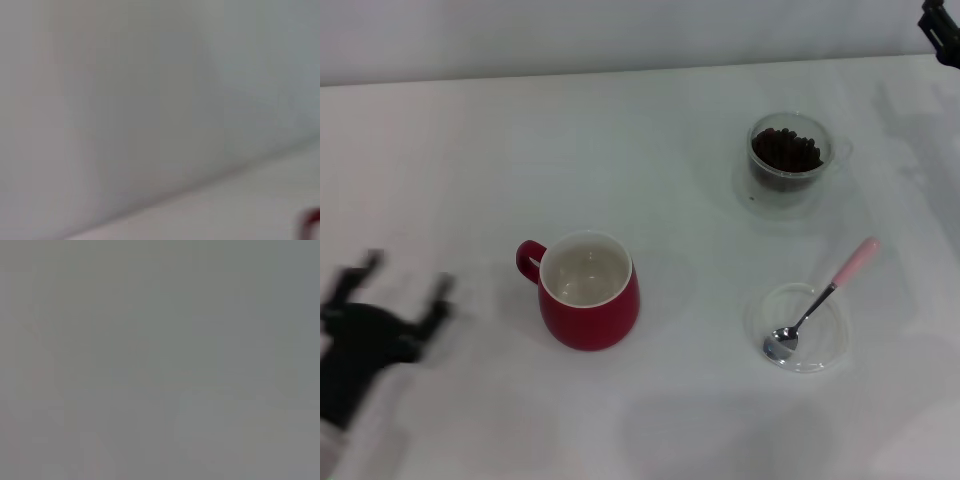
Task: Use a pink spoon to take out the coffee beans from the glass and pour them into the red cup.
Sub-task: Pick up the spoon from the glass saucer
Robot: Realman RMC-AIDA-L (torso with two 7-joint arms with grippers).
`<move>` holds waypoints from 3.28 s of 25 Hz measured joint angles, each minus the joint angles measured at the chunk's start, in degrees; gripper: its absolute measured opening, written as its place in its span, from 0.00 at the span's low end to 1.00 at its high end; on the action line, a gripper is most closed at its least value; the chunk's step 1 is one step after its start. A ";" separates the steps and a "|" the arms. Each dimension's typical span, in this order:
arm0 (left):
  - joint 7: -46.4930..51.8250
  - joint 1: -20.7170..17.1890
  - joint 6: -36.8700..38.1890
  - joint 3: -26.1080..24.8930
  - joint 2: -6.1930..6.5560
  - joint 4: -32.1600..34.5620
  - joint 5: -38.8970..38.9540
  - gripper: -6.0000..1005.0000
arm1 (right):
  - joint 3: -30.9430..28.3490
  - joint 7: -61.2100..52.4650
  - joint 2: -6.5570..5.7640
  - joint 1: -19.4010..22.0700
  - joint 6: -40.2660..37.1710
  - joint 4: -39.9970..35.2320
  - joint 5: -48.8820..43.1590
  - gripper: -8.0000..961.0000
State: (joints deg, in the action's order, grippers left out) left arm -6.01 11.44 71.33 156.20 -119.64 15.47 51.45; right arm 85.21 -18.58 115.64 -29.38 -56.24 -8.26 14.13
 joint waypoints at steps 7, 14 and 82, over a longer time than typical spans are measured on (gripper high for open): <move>7.20 -1.78 5.25 -0.03 0.28 -1.54 19.56 0.81 | -0.68 -10.25 -0.35 2.15 -0.45 0.02 0.06 0.85; 15.67 1.96 3.16 -0.01 0.33 -5.29 29.99 0.81 | 0.47 -39.14 -5.44 7.50 -1.49 0.02 -16.94 0.85; 14.89 10.27 3.48 -1.85 0.46 -8.52 31.43 0.89 | 4.11 -74.65 -10.83 8.87 -17.45 6.09 -59.93 0.58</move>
State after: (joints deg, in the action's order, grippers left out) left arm 8.88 21.71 74.81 154.35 -119.18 6.95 82.88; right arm 89.32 -93.23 104.82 -20.51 -73.69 -2.17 -45.80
